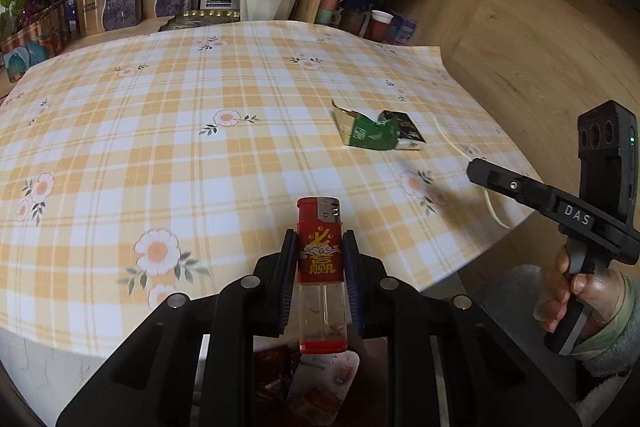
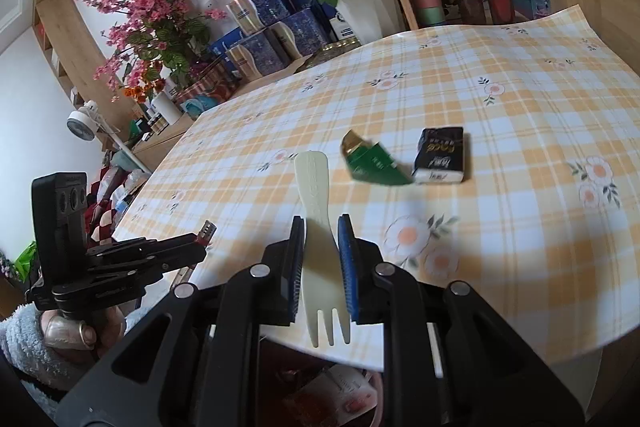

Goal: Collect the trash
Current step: 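Carry the red lighter over the bin and open the left tool while the right tool carries the fork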

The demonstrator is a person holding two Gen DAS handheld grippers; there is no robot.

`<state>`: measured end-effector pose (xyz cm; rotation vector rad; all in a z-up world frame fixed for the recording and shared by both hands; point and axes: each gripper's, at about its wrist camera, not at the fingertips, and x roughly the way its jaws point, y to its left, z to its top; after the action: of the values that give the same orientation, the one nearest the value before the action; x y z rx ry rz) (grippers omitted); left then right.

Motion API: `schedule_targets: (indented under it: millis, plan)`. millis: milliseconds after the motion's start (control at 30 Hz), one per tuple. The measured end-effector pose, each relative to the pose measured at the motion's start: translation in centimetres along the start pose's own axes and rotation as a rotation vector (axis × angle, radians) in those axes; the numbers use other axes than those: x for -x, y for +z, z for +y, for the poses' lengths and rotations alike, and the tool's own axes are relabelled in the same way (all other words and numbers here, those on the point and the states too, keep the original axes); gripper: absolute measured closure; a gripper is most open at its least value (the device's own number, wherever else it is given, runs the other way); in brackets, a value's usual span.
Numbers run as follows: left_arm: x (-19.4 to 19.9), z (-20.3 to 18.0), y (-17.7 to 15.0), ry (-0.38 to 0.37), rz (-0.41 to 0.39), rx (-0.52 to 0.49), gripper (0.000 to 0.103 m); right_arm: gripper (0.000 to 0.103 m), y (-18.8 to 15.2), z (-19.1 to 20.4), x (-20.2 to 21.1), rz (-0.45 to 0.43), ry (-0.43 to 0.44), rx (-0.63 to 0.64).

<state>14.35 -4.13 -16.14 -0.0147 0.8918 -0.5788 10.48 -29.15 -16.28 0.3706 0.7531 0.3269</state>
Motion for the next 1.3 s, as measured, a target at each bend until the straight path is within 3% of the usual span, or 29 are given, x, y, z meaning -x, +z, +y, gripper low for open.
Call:
schedule_targets:
  millis: [367,633,1067,1300]
  plan:
    - [4.4,-2.0,-5.1,-0.031,0.014,-0.007,0.081,0.082,-4.2,3.1,3.8,0.008,0.013,0.018]
    - [5.2,-2.7,-8.3,-0.043,0.049,-0.004,0.081,0.082,-5.9,3.6,6.0,0.009,0.002,0.022]
    - [0.5,-1.5,-12.6,-0.051,0.218,0.039,0.081,0.082,-7.8,4.1,5.3,0.052,0.012,0.022]
    - [-1.2,-0.9,-13.1,-0.049,0.274,0.074,0.081,0.082,-8.2,3.7,4.7,0.074,0.009,0.011]
